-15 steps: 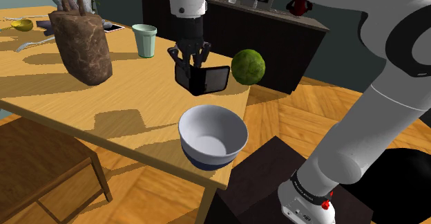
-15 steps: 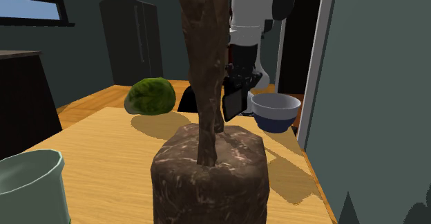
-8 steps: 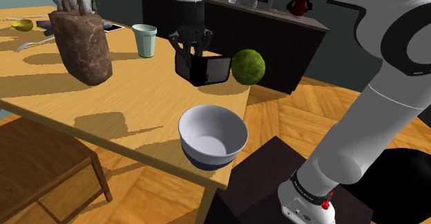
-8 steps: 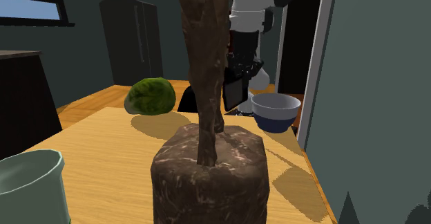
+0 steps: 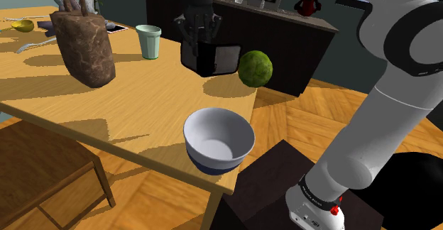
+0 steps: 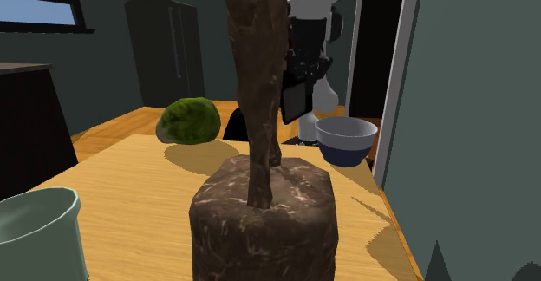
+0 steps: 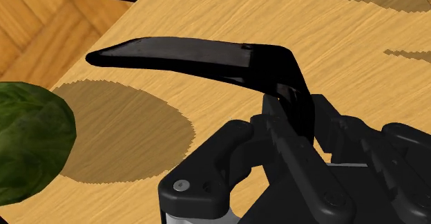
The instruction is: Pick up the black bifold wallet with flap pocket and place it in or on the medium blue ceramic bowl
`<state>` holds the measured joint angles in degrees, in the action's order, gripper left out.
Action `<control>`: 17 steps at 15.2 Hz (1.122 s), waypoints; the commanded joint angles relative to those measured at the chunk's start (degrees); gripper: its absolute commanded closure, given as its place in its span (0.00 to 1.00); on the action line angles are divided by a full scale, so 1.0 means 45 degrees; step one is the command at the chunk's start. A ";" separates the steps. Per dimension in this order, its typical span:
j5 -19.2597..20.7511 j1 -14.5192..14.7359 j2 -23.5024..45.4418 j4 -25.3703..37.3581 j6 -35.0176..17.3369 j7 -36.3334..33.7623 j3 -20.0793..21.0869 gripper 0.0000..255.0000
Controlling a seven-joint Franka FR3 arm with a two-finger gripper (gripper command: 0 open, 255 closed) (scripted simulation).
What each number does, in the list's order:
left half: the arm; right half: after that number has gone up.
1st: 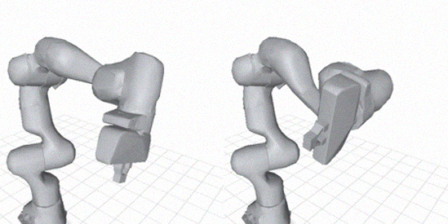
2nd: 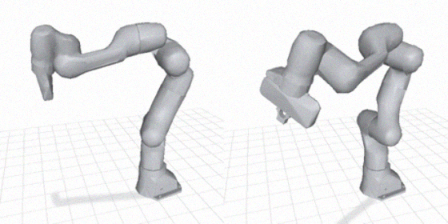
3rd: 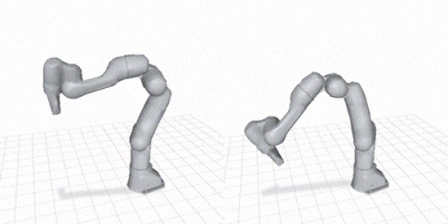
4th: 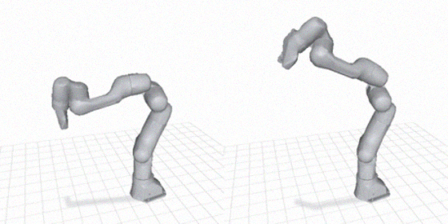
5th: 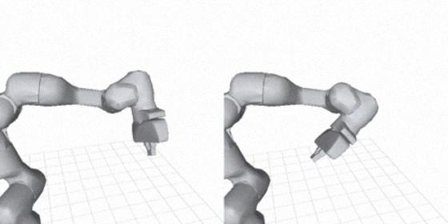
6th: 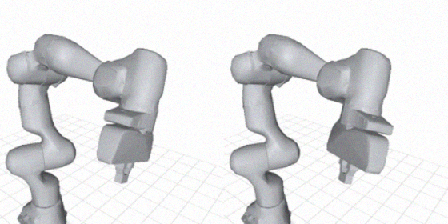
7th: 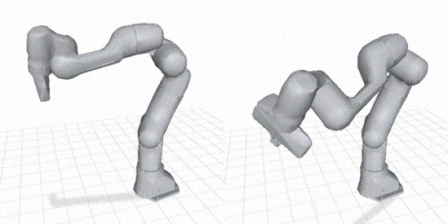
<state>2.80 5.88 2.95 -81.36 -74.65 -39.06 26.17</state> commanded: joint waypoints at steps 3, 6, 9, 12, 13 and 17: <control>-0.0504 0.0177 -0.0969 -0.0738 0.0141 -0.0434 0.0192 1.00; -0.1019 0.0404 -0.1887 -0.1469 0.0226 -0.0910 0.0397 1.00; -0.1522 0.0669 -0.2700 -0.2023 0.0377 -0.1439 0.0627 1.00; -0.2016 0.0954 -0.3409 -0.2417 0.0577 -0.2026 0.0894 1.00; -0.2178 0.1052 -0.3622 -0.2515 0.0652 -0.2236 0.0992 1.00; -0.2513 0.1217 -0.4181 -0.3402 0.0235 -0.2444 0.1107 1.00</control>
<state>-8.34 11.26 -15.67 -95.91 -72.98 -49.84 31.01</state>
